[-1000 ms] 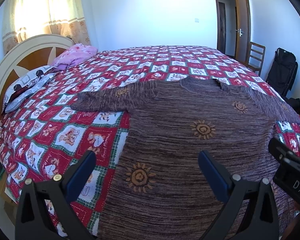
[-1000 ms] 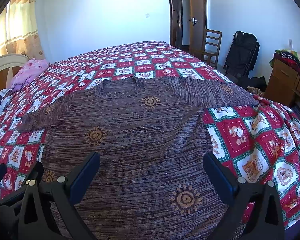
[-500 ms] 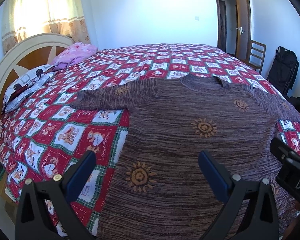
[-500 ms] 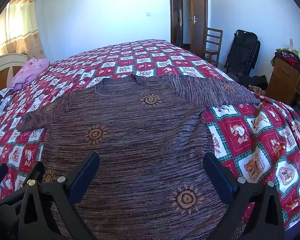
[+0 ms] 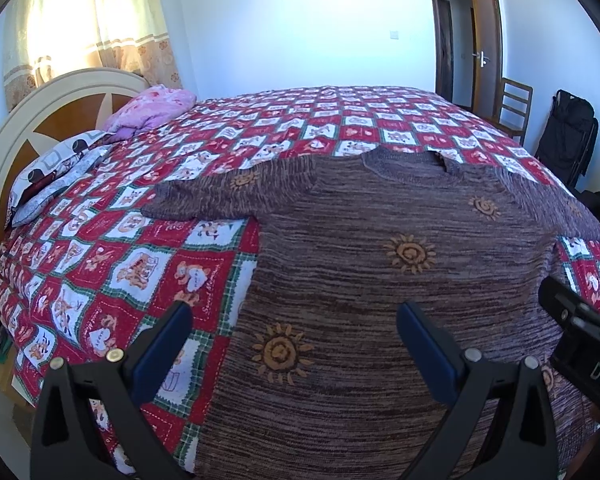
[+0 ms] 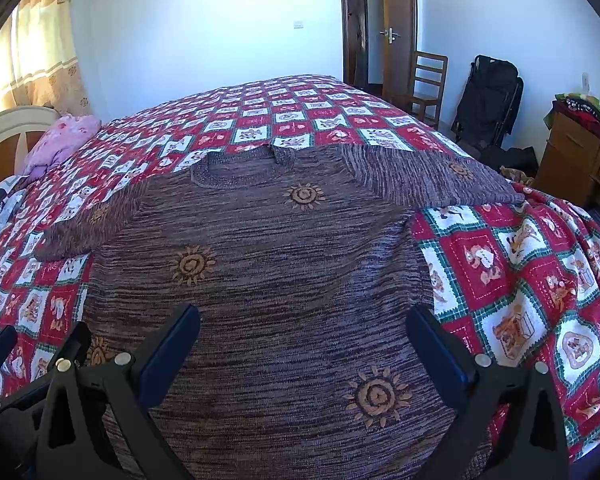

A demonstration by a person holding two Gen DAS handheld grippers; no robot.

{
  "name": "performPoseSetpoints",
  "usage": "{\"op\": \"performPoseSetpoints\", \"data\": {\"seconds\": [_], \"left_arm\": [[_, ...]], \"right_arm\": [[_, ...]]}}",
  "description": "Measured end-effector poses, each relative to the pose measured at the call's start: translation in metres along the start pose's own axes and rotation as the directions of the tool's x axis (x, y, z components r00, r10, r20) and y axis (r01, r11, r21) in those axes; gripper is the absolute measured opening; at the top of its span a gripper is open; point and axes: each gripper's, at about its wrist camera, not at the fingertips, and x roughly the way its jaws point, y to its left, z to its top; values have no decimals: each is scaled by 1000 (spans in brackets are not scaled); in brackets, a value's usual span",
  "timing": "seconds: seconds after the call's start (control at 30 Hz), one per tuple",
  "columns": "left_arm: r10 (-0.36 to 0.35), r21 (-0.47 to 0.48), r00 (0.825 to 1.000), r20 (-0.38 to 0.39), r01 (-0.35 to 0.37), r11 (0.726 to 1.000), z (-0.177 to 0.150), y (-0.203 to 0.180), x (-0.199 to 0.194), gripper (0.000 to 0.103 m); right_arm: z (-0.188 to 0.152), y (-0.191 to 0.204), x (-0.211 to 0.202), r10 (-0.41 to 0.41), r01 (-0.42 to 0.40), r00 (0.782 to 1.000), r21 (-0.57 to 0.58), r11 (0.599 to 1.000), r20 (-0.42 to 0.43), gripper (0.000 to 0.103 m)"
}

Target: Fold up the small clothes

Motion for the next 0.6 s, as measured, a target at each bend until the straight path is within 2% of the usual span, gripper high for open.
{"op": "performPoseSetpoints", "data": {"seconds": [0.23,0.6], "left_arm": [[0,1,1000,-4,0,1000,1,-1,0,103],[37,43,999,-20,-36,998,8,-6,7,103]], "right_arm": [[-1,-1,2,3,-3,1000,-5,1000,-9,102],[3,-8,6,-10,10,1000,19,1000,-12,102]]}}
